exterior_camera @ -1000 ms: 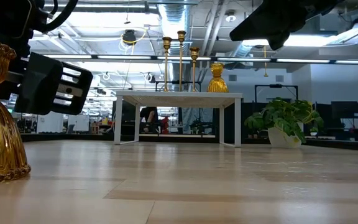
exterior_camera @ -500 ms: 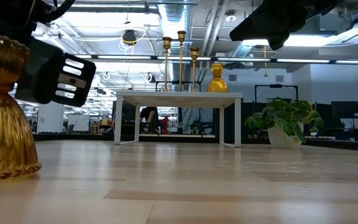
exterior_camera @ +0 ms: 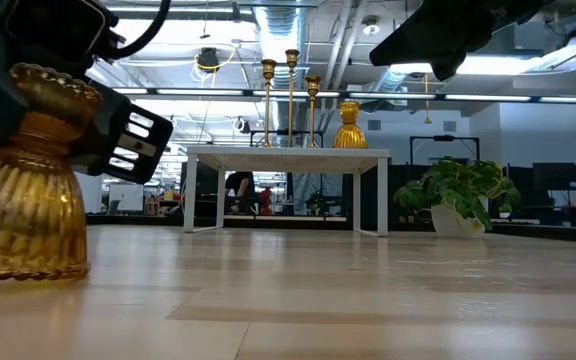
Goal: Pick & Place candle stick holders
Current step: Put the yellow candle holder on the shelf
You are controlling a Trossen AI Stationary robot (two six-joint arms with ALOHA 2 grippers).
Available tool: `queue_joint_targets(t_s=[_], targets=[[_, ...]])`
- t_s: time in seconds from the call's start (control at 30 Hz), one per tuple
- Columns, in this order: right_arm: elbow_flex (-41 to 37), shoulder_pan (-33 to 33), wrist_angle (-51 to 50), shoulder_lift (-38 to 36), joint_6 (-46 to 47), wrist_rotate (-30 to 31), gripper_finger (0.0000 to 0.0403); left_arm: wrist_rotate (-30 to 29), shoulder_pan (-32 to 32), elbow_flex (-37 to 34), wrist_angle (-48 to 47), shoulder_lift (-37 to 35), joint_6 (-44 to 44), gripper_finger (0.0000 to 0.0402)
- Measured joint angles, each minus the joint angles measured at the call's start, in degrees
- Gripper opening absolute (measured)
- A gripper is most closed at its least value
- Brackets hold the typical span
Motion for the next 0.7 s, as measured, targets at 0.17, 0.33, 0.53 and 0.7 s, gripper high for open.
queue_joint_targets(t_s=[0.17, 0.33, 0.53, 0.7], targets=[[0.0, 0.0, 0.0, 0.0, 0.0, 0.0, 0.0001, -0.1, 1.0, 0.0, 0.0, 0.0, -0.6, 0.0141], [0.0, 0.0, 0.0, 0.0, 0.0, 0.0, 0.0001, -0.1, 2.0, -0.1, -1.1, -1.0, -0.6, 0.0141], [0.0, 0.0, -0.6, 0.0, 0.0, 0.0, 0.0001, -0.2, 4.1, -0.1, -8.3, -9.0, -0.6, 0.0141], [0.0, 0.0, -1.4, 0.0, 0.0, 0.0, 0.0000, -4.2, 6.7, -0.2, -18.1, -19.6, -0.1, 0.0141]])
